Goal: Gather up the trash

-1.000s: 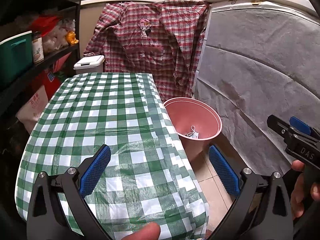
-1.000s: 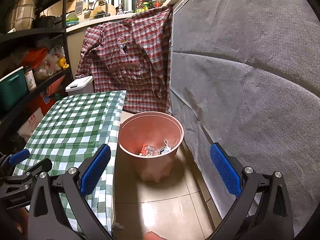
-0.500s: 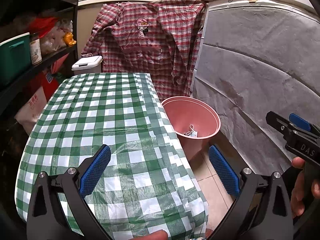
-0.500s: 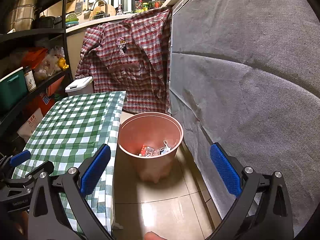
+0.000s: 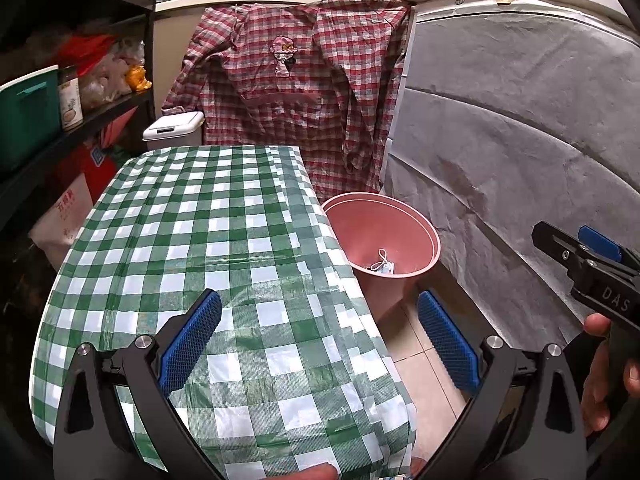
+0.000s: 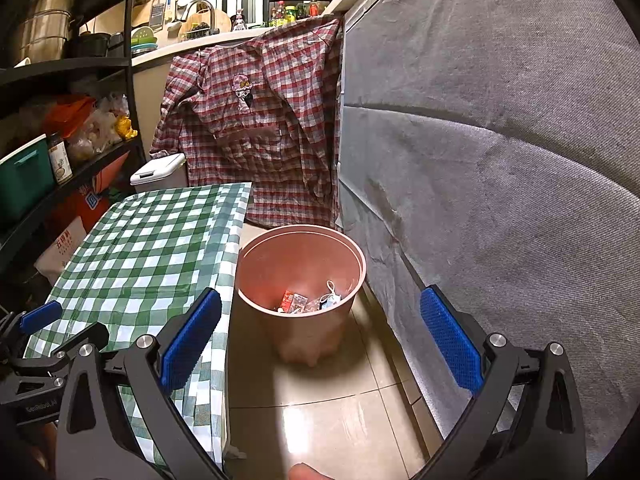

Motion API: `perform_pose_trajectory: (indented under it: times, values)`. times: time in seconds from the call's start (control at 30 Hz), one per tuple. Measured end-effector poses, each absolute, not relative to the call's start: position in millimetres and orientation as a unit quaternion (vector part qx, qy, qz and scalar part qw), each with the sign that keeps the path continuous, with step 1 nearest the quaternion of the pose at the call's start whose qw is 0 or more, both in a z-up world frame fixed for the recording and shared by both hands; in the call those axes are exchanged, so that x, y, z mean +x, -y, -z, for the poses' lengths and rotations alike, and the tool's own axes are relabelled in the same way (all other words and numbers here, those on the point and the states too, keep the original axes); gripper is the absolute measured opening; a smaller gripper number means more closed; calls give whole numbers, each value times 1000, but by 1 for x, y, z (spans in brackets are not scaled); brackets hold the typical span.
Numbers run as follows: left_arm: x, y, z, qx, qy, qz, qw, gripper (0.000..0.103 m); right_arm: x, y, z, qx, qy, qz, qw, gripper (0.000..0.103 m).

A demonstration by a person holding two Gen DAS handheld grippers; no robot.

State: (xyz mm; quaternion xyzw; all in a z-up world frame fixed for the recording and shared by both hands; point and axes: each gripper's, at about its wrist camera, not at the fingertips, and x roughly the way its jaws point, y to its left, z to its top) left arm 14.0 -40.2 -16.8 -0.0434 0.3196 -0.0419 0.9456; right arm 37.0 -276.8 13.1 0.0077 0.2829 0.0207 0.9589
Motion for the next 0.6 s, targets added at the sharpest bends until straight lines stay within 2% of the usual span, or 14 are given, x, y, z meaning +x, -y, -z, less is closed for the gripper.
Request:
perform_pose_trajectory:
  times: [0.6]
  values:
    - [14, 41, 15, -39, -318, 44, 946, 95, 37, 277, -13, 7, -283, -21, 959, 98]
